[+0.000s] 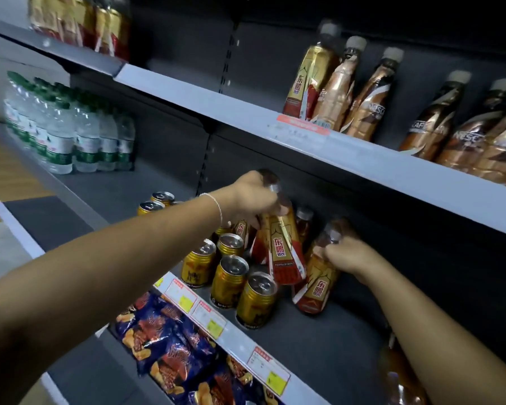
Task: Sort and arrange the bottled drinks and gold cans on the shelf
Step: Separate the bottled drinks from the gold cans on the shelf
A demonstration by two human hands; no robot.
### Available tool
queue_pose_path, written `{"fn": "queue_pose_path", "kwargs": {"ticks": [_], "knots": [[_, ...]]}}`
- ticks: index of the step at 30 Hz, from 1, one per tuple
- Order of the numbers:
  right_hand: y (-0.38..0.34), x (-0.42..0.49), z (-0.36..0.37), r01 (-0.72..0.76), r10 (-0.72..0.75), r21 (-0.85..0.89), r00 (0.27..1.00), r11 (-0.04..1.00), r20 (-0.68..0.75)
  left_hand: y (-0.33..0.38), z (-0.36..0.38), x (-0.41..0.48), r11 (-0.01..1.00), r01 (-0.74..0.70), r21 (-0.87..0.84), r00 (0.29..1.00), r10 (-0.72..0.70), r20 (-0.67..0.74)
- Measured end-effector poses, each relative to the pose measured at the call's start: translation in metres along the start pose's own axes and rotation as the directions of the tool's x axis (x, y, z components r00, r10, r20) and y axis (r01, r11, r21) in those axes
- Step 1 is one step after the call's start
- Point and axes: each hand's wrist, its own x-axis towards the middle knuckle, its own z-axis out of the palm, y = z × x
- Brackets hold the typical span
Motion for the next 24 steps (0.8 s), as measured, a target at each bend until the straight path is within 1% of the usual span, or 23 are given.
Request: {"fn": "queue_pose_path", "kwargs": {"ticks": [3,4,5,6,7,8,9,11,12,14,17,19,21,24], "knots": [[-0.001,0.013,0.017,-0.085,0.084,0.033,0.996,0.996,0.014,-0.012,-0.009,0.029,0.999,0.053,0.000,0.998,-0.053,0.027],[-0.001,0.016,0.022,-0.105,0.105,0.035,0.994,0.994,0.016,-0.015,-0.011,0.037,0.998,0.058,0.029,0.997,-0.059,0.043],[0.000,0.020,0.027,-0.116,0.116,0.031,0.993,0.993,0.009,-0.022,-0.014,0.045,0.986,-0.035,0.162,0.997,0.024,0.067],[0.000,0.023,0.031,-0.123,0.123,0.025,0.992,0.992,-0.009,-0.028,-0.015,0.051,0.949,-0.135,0.287,0.991,0.125,0.053],[0.000,0.026,0.036,-0.126,0.127,0.019,0.991,0.992,-0.035,-0.034,-0.013,0.061,0.939,-0.164,0.302,0.986,0.159,0.041],[-0.001,0.027,0.041,-0.135,0.136,0.017,0.989,0.991,-0.058,-0.041,-0.014,0.071,0.916,-0.200,0.348,0.980,0.183,0.082],[-0.002,0.028,0.045,-0.146,0.147,0.020,0.987,0.989,-0.069,-0.049,-0.016,0.079,0.852,-0.217,0.477,0.976,0.179,0.124],[-0.004,0.032,0.054,-0.170,0.171,0.029,0.983,0.985,-0.072,-0.063,-0.014,0.098,0.873,-0.131,0.470,0.990,0.144,0.009],[-0.006,0.035,0.057,-0.176,0.178,0.028,0.981,0.984,-0.074,-0.068,-0.015,0.102,0.876,-0.126,0.465,0.990,0.138,0.008],[-0.012,0.041,0.063,-0.192,0.193,0.018,0.978,0.981,-0.085,-0.074,-0.016,0.107,0.853,-0.155,0.499,0.986,0.162,0.030],[-0.018,0.047,0.071,-0.206,0.208,0.031,0.973,0.978,-0.101,-0.080,-0.015,0.110,0.844,-0.183,0.504,0.982,0.180,0.055],[-0.021,0.050,0.077,-0.185,0.188,0.041,0.975,0.982,-0.119,-0.085,-0.012,0.111,0.817,-0.213,0.536,0.977,0.194,0.093],[-0.025,0.051,0.082,-0.155,0.157,0.027,0.978,0.988,-0.136,-0.087,-0.011,0.112,0.803,-0.209,0.558,0.978,0.166,0.128],[-0.029,0.050,0.087,-0.120,0.119,0.007,0.975,0.993,-0.188,-0.091,-0.013,0.113,0.765,-0.271,0.584,0.962,0.197,0.189]]}}
